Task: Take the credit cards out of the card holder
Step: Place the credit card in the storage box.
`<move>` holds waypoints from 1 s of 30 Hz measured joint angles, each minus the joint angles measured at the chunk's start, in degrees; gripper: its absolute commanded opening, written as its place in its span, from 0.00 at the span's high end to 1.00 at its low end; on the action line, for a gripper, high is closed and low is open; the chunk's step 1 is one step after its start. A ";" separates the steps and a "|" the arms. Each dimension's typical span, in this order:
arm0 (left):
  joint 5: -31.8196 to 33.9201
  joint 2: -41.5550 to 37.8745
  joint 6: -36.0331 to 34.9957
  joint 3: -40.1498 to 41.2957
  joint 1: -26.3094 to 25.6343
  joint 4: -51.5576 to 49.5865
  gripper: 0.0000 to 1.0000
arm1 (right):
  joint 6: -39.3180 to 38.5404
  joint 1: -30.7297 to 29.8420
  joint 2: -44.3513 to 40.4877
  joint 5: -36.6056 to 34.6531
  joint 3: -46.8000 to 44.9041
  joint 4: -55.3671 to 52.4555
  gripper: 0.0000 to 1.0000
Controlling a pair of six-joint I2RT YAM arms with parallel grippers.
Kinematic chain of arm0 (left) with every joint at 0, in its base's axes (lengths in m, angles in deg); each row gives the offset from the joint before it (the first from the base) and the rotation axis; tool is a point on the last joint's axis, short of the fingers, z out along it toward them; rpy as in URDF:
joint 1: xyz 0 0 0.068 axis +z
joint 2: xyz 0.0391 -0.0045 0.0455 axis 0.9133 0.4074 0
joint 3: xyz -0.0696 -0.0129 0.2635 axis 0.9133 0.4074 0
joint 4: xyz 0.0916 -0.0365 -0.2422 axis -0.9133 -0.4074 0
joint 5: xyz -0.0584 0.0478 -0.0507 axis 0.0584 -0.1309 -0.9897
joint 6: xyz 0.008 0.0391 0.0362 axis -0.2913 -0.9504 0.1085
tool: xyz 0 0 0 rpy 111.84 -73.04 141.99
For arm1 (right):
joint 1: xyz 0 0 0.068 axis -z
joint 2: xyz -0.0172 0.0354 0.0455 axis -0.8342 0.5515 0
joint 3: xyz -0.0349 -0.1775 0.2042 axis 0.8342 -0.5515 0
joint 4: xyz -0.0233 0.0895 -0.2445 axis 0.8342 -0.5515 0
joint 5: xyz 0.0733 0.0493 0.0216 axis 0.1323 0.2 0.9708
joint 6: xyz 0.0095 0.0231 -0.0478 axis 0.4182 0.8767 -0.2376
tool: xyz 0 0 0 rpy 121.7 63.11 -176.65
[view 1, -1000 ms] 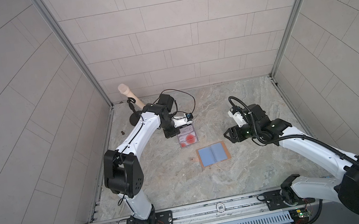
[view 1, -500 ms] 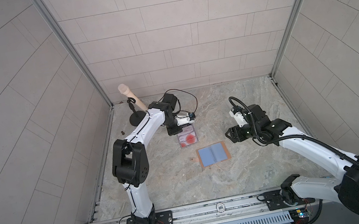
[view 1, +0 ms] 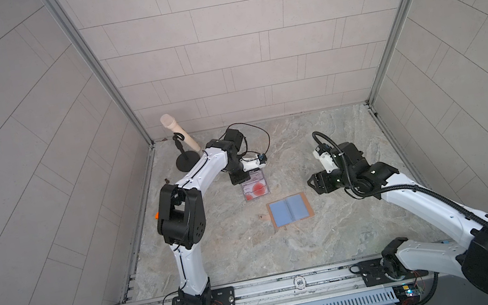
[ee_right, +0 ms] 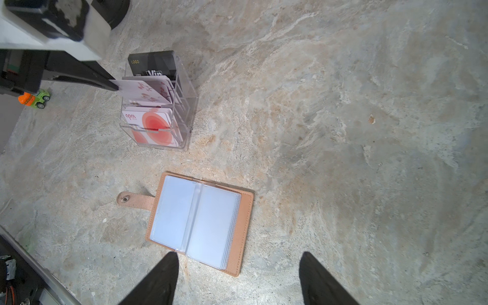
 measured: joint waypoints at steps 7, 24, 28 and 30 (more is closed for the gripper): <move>-0.02 0.31 0.68 -0.04 0.00 -0.07 0.93 | -0.02 0.00 0.00 -0.24 0.00 0.00 0.25; 0.28 1.42 4.96 -1.55 0.00 0.55 0.65 | -0.04 0.00 -0.07 -3.28 0.00 -0.15 0.25; 0.57 -1.70 7.63 -1.01 0.02 2.51 0.57 | -0.24 0.00 -0.66 -5.84 0.00 -0.09 0.24; 1.01 -5.46 9.46 1.20 0.22 5.29 0.52 | -0.33 0.00 -1.01 -7.58 0.00 0.11 0.22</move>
